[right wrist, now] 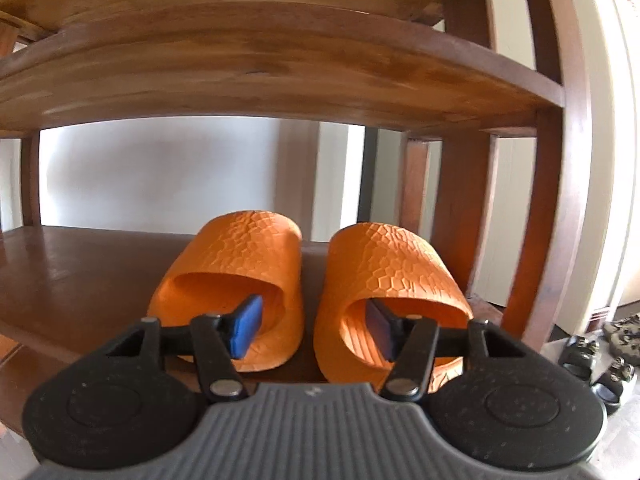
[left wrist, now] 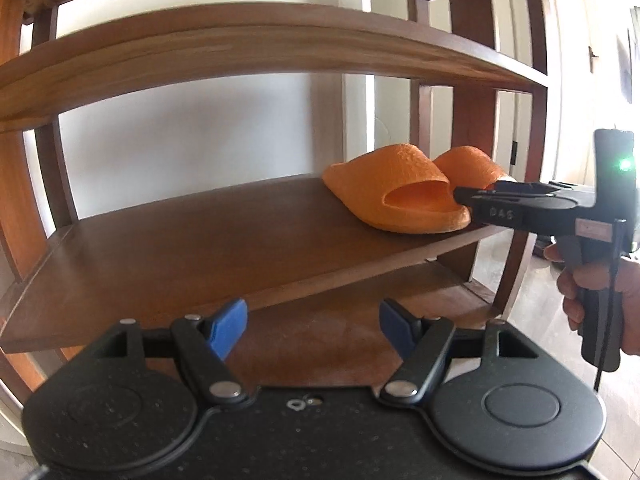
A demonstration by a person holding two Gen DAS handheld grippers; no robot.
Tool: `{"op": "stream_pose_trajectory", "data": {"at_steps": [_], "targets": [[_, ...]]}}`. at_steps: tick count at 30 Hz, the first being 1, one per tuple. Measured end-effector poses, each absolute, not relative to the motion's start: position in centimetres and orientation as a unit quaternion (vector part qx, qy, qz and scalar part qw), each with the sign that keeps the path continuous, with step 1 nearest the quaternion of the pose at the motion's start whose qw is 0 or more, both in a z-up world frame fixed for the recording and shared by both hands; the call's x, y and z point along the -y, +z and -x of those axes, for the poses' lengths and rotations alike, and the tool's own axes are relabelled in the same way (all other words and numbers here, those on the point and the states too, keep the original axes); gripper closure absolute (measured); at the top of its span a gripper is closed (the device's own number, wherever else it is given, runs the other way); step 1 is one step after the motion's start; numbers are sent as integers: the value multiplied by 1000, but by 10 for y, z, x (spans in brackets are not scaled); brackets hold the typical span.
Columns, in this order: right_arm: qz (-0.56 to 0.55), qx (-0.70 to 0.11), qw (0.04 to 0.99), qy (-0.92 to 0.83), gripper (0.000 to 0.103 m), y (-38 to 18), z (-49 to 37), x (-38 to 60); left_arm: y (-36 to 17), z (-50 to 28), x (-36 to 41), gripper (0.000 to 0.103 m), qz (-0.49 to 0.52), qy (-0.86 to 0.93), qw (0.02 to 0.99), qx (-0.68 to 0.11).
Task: Organize scattered shoes
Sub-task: 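Open the right gripper and withdraw it from the orange slides, then close the right gripper on the straps of the dark grey slide pair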
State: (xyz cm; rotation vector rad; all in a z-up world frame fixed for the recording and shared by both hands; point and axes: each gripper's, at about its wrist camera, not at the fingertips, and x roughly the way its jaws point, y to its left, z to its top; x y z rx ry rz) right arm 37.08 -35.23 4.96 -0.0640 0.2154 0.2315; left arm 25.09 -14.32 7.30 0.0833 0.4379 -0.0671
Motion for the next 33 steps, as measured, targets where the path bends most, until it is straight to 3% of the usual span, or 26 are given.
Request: {"op": "stream_pose_trajectory", "data": {"at_steps": [8,12,16,25,33], "targets": [[9,-86,983,162,42,59,-298,376,82,-235,139,29,-68,-44,978,-193],[7,-160,958,240,43,28,-239,391,70,-221,137,28,-109,-68,970,-207],[45,-246,925,286,59,-23,-181,392,43,-202,141,28,-150,-111,955,-229],[20,-374,886,272,58,-112,-52,423,5,-188,143,28,-172,-144,937,-267],[12,-402,877,263,57,-130,-31,417,5,-189,134,28,-165,-130,940,-267]]}}
